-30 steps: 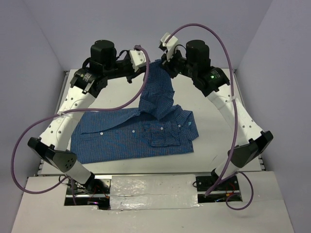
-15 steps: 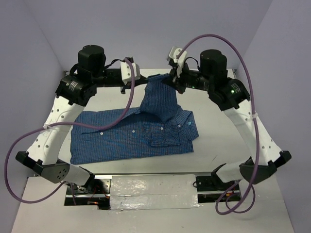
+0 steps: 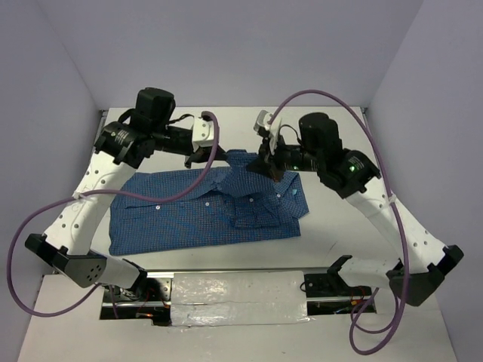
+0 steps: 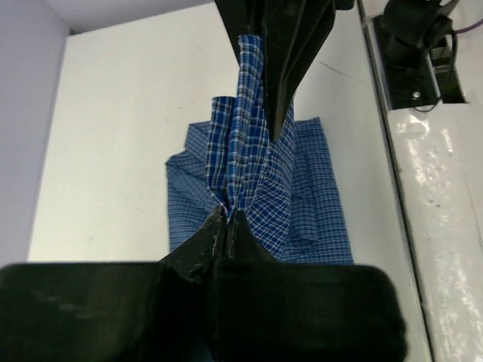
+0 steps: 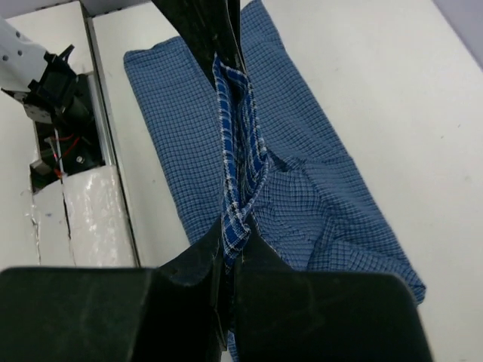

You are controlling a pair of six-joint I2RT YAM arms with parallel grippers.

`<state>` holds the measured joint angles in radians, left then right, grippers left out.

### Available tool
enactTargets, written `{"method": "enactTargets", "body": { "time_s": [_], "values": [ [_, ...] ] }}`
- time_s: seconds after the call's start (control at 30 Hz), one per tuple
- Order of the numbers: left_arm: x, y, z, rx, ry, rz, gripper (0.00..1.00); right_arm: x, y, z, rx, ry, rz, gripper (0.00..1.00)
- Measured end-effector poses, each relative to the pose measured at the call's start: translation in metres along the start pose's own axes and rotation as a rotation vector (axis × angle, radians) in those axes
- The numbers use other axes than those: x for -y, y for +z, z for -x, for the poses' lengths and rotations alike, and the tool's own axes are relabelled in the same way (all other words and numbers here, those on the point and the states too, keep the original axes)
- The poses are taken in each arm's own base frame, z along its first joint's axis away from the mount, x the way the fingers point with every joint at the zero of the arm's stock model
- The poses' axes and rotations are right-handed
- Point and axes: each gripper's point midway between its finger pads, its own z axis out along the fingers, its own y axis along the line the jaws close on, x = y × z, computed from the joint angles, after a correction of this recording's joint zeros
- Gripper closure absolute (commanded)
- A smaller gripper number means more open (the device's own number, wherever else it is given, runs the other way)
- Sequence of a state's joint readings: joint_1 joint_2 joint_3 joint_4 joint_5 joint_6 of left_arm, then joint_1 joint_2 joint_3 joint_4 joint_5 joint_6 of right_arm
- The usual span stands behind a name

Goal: Fold and stack the long sleeve shirts
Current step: Fold the shirt

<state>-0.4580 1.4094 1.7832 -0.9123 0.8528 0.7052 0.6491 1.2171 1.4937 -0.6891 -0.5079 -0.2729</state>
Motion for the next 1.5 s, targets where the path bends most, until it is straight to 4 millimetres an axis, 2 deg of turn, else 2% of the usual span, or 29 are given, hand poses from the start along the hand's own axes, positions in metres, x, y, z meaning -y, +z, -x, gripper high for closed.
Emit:
{"method": "enactTargets", "body": {
  "time_s": [0.1, 0.2, 0.4, 0.47, 0.5, 0.57, 0.6, 0.7, 0.77, 0.83, 0.9, 0.93, 0.97, 1.0, 1.03, 1.07, 1.1, 1.13, 1.17, 1.2, 1.27, 1.33, 1.43, 1.5],
  "values": [
    [0.009, 0.008, -0.012, -0.002, -0.049, -0.035, 1.00, -0.010, 0.002, -0.020, 0.018, 0.039, 0.015, 1.00],
    [0.012, 0.015, -0.030, -0.040, -0.127, -0.042, 1.00, -0.014, 0.013, -0.040, 0.018, 0.102, 0.036, 1.00],
    [0.008, 0.024, -0.052, -0.102, -0.191, -0.044, 1.00, -0.017, 0.026, -0.058, 0.031, 0.197, 0.043, 0.99],
    [0.013, 0.026, -0.062, -0.115, -0.156, -0.068, 1.00, -0.018, 0.030, -0.067, 0.033, 0.224, 0.044, 0.89],
    [0.018, 0.026, -0.069, -0.124, -0.127, -0.083, 1.00, -0.020, 0.032, -0.074, 0.030, 0.239, 0.048, 0.71],
    [0.031, 0.020, -0.095, -0.190, -0.079, -0.096, 1.00, -0.031, 0.034, -0.091, 0.004, 0.278, 0.083, 0.52],
    [0.037, 0.014, -0.109, -0.229, -0.067, -0.100, 1.00, -0.038, 0.034, -0.102, -0.018, 0.294, 0.102, 0.34],
    [0.056, 0.000, -0.149, -0.328, -0.019, -0.135, 1.00, -0.069, 0.036, -0.129, -0.108, 0.324, 0.193, 0.01],
    [0.075, -0.004, -0.170, -0.366, 0.028, -0.183, 1.00, -0.085, 0.035, -0.138, -0.151, 0.325, 0.244, 0.00],
    [0.096, -0.008, -0.187, -0.391, 0.069, -0.234, 1.00, -0.089, 0.031, -0.138, -0.155, 0.320, 0.249, 0.00],
    [0.117, -0.012, -0.200, -0.411, 0.109, -0.285, 1.00, -0.074, 0.023, -0.136, -0.121, 0.340, 0.181, 0.00],
    [0.123, -0.012, -0.204, -0.414, 0.137, -0.300, 1.00, -0.058, 0.018, -0.134, -0.091, 0.370, 0.123, 0.02],
    [0.128, -0.013, -0.206, -0.415, 0.158, -0.312, 1.00, -0.041, 0.014, -0.133, -0.064, 0.408, 0.060, 0.11],
    [0.132, -0.012, -0.208, -0.414, 0.175, -0.317, 1.00, -0.019, 0.012, -0.136, -0.048, 0.469, -0.017, 0.52],
    [0.134, -0.012, -0.209, -0.412, 0.187, -0.317, 1.00, 0.002, 0.009, -0.138, -0.033, 0.517, -0.093, 0.72],
    [0.135, -0.011, -0.208, -0.408, 0.199, -0.314, 1.00, 0.021, 0.010, -0.141, -0.032, 0.579, -0.159, 0.82],
    [0.134, -0.010, -0.208, -0.404, 0.207, -0.308, 1.00, 0.042, 0.013, -0.147, -0.045, 0.653, -0.236, 0.78],
    [0.133, -0.008, -0.208, -0.401, 0.211, -0.298, 1.00, 0.061, 0.017, -0.151, -0.063, 0.716, -0.308, 0.49],
    [0.131, -0.007, -0.208, -0.399, 0.214, -0.290, 1.00, 0.076, 0.026, -0.159, -0.090, 0.776, -0.362, 0.38],
    [0.128, -0.006, -0.207, -0.395, 0.211, -0.278, 1.00, 0.092, 0.033, -0.167, -0.122, 0.813, -0.425, 0.33],
    [0.123, -0.003, -0.205, -0.387, 0.208, -0.254, 1.00, 0.119, 0.049, -0.184, -0.184, 0.853, -0.534, 0.24],
    [0.120, -0.001, -0.204, -0.379, 0.198, -0.231, 1.00, 0.135, 0.061, -0.202, -0.257, 0.867, -0.627, 0.17],
    [0.120, 0.000, -0.204, -0.372, 0.183, -0.209, 1.00, 0.150, 0.081, -0.211, -0.345, 0.845, -0.709, 0.16],
    [0.120, 0.000, -0.205, -0.371, 0.180, -0.203, 1.00, 0.153, 0.094, -0.214, -0.374, 0.820, -0.733, 0.17]
  ]
}}
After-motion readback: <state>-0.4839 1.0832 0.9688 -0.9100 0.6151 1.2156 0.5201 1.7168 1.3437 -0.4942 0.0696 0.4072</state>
